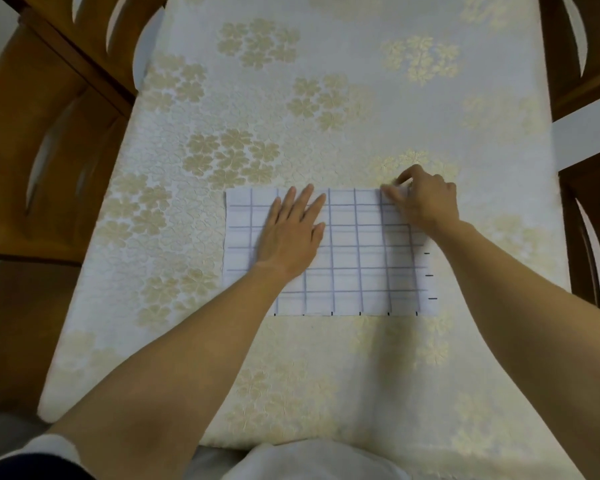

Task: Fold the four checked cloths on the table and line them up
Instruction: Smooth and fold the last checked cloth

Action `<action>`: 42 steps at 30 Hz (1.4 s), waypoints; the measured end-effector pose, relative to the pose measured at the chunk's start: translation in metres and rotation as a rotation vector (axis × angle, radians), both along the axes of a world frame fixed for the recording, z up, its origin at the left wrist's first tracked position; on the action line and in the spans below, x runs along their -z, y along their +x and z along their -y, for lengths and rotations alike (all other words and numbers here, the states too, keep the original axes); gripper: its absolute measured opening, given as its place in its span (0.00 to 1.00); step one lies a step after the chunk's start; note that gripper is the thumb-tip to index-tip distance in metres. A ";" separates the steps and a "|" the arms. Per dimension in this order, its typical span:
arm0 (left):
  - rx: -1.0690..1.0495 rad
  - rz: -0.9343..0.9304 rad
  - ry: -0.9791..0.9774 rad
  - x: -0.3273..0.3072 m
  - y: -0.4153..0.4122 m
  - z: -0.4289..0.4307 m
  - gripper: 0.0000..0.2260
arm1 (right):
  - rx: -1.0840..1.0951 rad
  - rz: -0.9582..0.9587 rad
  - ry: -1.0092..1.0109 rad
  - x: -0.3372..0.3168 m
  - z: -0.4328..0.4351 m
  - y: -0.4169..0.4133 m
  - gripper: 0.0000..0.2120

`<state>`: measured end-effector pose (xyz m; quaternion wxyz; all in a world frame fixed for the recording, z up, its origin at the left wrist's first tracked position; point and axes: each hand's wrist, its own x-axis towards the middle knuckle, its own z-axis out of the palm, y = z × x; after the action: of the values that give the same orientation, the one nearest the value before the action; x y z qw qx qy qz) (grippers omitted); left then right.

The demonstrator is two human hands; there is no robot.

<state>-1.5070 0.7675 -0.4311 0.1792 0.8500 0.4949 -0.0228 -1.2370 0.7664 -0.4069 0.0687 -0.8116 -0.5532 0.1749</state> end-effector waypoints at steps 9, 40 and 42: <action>-0.012 -0.037 0.072 0.014 0.000 0.001 0.28 | 0.186 -0.408 -0.077 -0.020 0.046 0.021 0.24; 0.007 -0.030 0.069 0.012 -0.001 0.000 0.29 | 0.019 -0.067 0.141 -0.120 0.098 -0.153 0.19; 0.021 -0.019 0.044 0.010 -0.002 -0.001 0.30 | -0.040 -0.019 0.160 -0.121 0.092 -0.173 0.19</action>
<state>-1.5088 0.7689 -0.4413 0.1556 0.8585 0.4881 -0.0218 -1.4103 0.6742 -0.2858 0.1348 -0.7905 -0.5810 0.1390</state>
